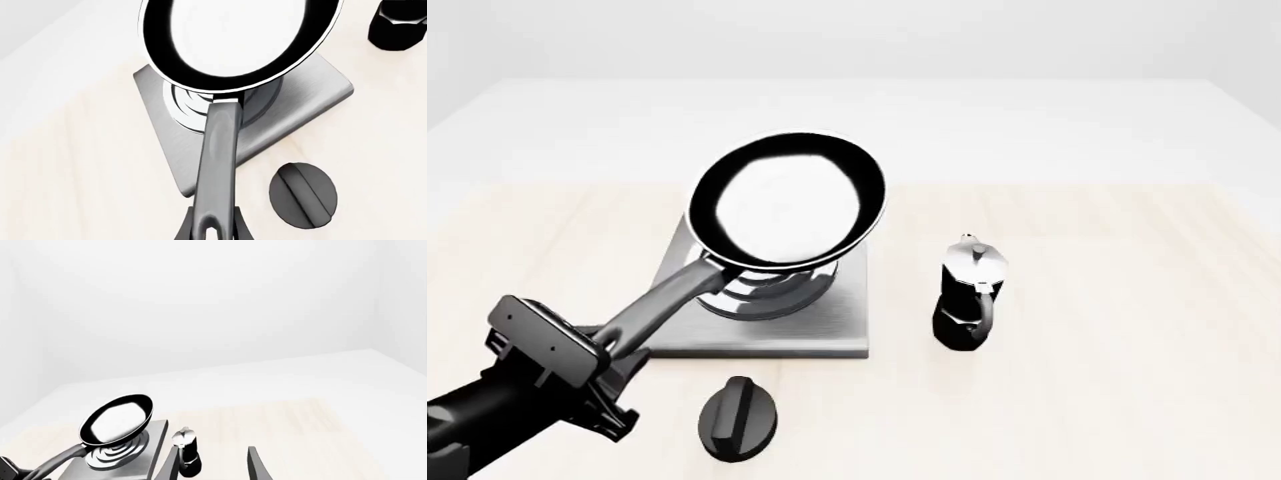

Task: Put the frying pan on the stove.

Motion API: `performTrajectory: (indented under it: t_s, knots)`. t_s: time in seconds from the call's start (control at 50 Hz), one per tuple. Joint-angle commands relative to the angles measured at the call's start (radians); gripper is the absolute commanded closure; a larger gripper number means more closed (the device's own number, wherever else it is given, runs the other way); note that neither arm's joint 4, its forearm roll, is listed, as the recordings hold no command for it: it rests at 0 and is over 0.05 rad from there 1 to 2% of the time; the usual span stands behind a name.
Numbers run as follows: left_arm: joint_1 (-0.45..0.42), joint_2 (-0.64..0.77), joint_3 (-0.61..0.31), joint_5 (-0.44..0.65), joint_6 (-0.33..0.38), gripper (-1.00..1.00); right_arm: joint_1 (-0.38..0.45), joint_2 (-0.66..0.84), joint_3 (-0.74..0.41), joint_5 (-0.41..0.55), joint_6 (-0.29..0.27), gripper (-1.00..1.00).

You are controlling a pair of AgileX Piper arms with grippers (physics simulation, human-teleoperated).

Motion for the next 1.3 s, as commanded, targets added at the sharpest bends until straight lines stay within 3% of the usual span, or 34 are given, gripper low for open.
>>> performTrajectory:
  t_s: [0.02, 0.18, 0.82, 1.3]
  knots:
    - [0.013, -0.025, 0.013, -0.039, -0.035, 1.0, 0.003, 0.0, 0.006, 0.0, -0.006, -1.0]
    - [0.033, -0.068, 0.041, -0.023, -0.04, 1.0, 0.003, 0.0, 0.007, 0.0, -0.007, -1.0]
    - [0.059, 0.014, 0.1, -0.149, -0.073, 1.0, 0.0, 0.0, 0.006, 0.0, -0.009, -1.0]
    - [0.091, 0.035, 0.125, -0.183, -0.07, 1.0, 0.0, 0.0, 0.007, 0.0, -0.01, -1.0]
